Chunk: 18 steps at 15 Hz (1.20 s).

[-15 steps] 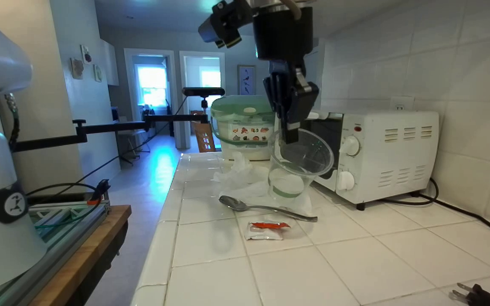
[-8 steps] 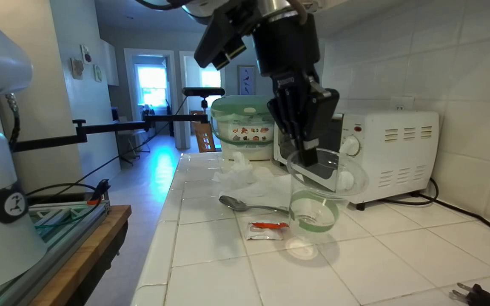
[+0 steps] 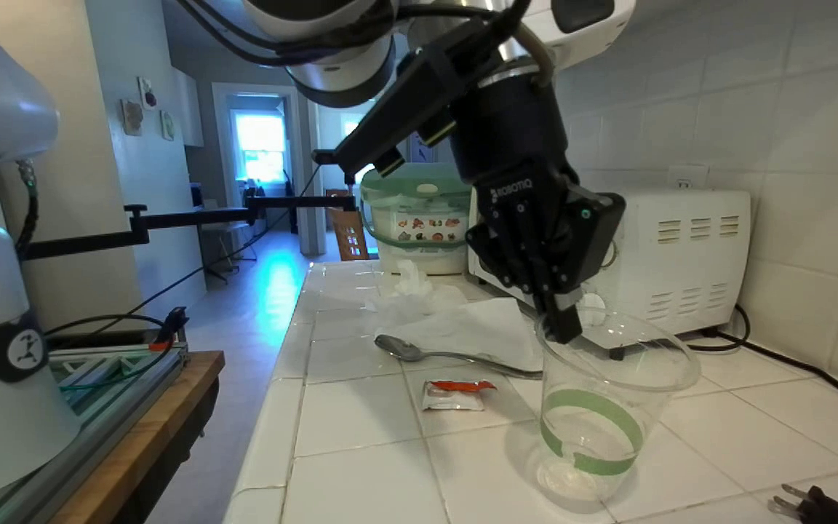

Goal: Pour out the objects from the cup

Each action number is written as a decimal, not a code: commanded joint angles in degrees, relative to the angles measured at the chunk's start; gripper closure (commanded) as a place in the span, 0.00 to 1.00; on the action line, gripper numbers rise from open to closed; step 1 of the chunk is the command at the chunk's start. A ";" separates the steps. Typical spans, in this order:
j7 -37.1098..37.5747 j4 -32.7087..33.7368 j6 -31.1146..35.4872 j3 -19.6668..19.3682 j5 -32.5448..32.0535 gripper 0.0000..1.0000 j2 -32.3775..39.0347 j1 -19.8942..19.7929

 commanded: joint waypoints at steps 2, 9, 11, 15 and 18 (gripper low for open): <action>1.34 -0.69 4.48 -0.52 -7.24 0.98 1.53 -0.44; 0.27 -2.09 11.40 -0.76 -7.26 0.73 3.45 -0.23; 0.29 -2.61 12.27 -0.78 -7.16 0.57 3.72 -0.25; 2.56 -2.86 13.58 -1.42 -10.61 0.29 2.84 -0.34; 8.24 -3.10 11.44 -2.27 -16.29 0.07 -1.25 -0.53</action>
